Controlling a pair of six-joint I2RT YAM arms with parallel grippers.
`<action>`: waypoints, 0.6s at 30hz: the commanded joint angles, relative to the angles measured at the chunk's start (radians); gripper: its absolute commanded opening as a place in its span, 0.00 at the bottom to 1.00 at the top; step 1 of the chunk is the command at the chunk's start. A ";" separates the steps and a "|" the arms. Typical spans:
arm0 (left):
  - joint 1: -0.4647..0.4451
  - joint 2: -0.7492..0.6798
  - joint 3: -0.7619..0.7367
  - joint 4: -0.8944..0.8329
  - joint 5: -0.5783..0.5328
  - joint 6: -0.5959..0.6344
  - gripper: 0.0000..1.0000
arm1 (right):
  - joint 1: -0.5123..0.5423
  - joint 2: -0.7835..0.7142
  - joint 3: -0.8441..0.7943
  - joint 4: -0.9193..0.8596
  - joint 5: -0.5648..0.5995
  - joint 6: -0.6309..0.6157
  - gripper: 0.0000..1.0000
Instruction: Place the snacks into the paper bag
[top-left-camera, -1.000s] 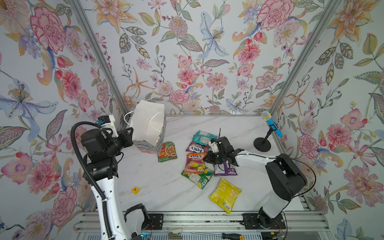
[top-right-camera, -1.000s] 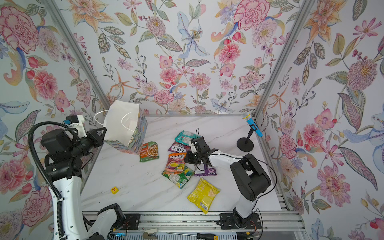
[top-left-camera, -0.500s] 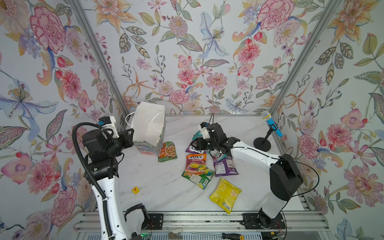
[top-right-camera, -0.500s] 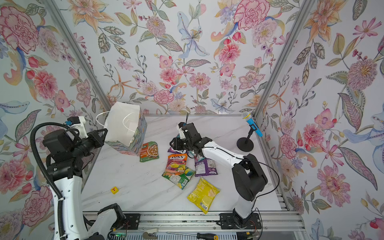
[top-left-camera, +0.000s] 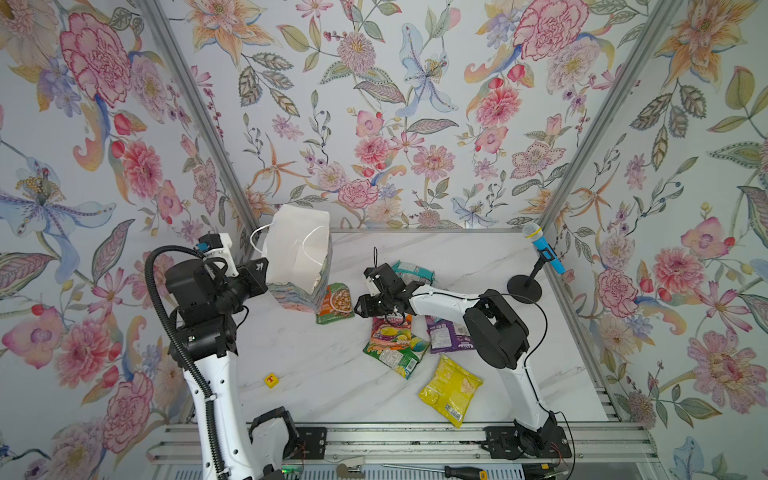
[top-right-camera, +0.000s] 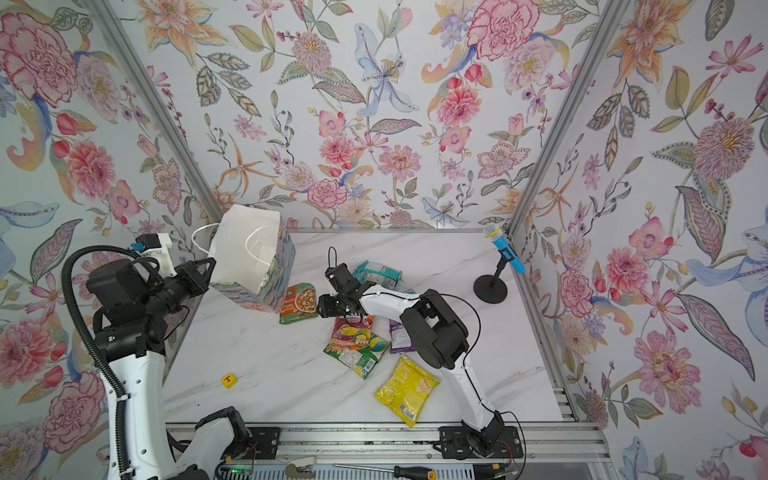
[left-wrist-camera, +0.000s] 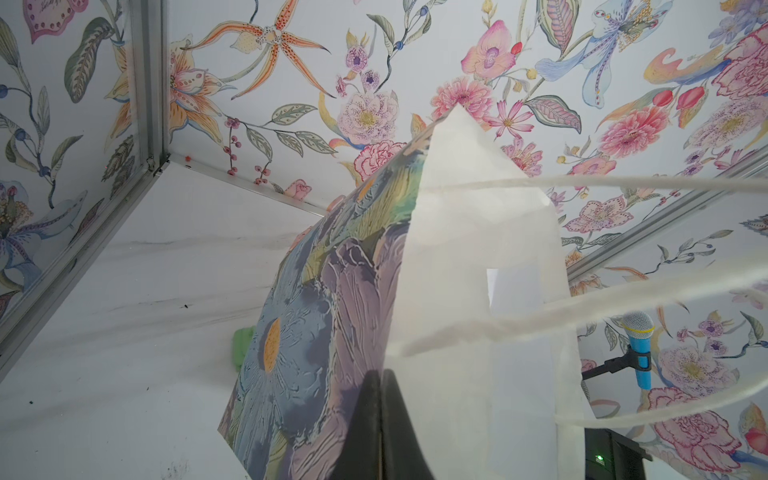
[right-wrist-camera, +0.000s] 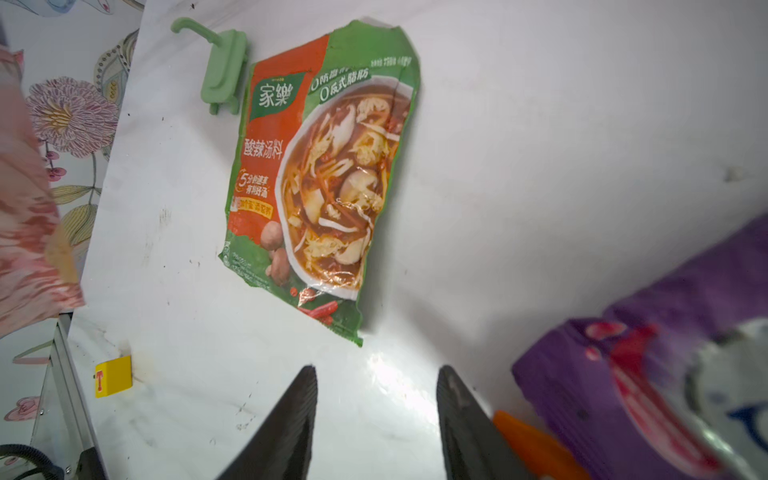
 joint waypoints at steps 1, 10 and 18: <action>0.008 -0.012 -0.016 0.035 0.028 -0.014 0.04 | 0.005 0.040 0.068 -0.011 0.015 0.022 0.49; 0.008 -0.017 -0.026 0.039 0.035 -0.020 0.04 | 0.013 0.150 0.185 -0.025 -0.019 0.051 0.49; 0.008 -0.021 -0.022 0.039 0.040 -0.023 0.04 | 0.028 0.207 0.234 -0.023 -0.012 0.079 0.42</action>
